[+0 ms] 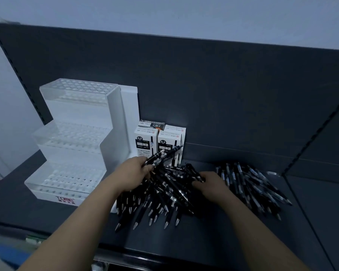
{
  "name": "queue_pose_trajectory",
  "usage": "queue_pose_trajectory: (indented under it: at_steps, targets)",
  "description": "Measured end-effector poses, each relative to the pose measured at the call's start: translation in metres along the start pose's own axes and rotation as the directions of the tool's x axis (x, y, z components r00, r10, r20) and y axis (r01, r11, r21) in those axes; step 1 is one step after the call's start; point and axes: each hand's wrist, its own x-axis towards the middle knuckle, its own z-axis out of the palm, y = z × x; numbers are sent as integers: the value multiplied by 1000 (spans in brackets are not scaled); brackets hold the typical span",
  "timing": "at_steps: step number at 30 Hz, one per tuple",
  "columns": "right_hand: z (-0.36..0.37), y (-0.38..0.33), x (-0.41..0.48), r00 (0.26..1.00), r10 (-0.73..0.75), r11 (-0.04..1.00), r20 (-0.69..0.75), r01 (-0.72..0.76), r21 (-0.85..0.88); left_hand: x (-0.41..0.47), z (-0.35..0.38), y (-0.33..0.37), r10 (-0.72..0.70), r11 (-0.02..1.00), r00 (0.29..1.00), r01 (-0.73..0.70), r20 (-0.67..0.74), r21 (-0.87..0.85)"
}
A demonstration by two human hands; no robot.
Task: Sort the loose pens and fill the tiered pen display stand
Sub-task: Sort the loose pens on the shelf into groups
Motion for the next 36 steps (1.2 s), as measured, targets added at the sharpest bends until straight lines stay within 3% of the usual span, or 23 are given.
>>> queue_pose_trajectory:
  at_steps: [3, 6, 8, 15, 19, 24, 30, 34, 36]
  targets:
    - [1, 0, -2, 999, -18, 1000, -31, 18, -18, -8, 2, -3, -32, 982, 999, 32, 2, -184]
    - [-5, -1, -10, 999, 11, 999, -48, -8, 50, -21, 12, -5, -57, 817, 996, 88, 73, -569]
    - [-10, -3, -17, 998, 40, 989, -40, -34, 142, -27, 20, -5, -94, 706, 993, 113, 66, -699]
    - [-7, -12, -39, 995, 45, 883, 92, -83, 462, -37, 52, -2, -210, 505, 976, 161, 61, -848]
    - [0, -20, -42, 986, -42, 838, 164, -55, 542, -38, 60, 9, -201, 387, 980, 77, -2, -919]
    - [6, -35, -46, 965, -127, 845, 229, -15, 534, -39, 61, 20, -200, 322, 976, -19, -87, -947]
    - [12, -49, -47, 914, -221, 874, 339, 31, 485, -38, 51, 21, -267, 246, 963, 21, -47, -969]
    - [13, -56, -37, 918, -215, 909, 334, 63, 412, -41, 41, 20, -296, 313, 946, -32, -129, -949]
    - [14, -61, -28, 945, -154, 917, 290, 27, 398, -44, 34, 18, -319, 411, 923, -72, -217, -909]
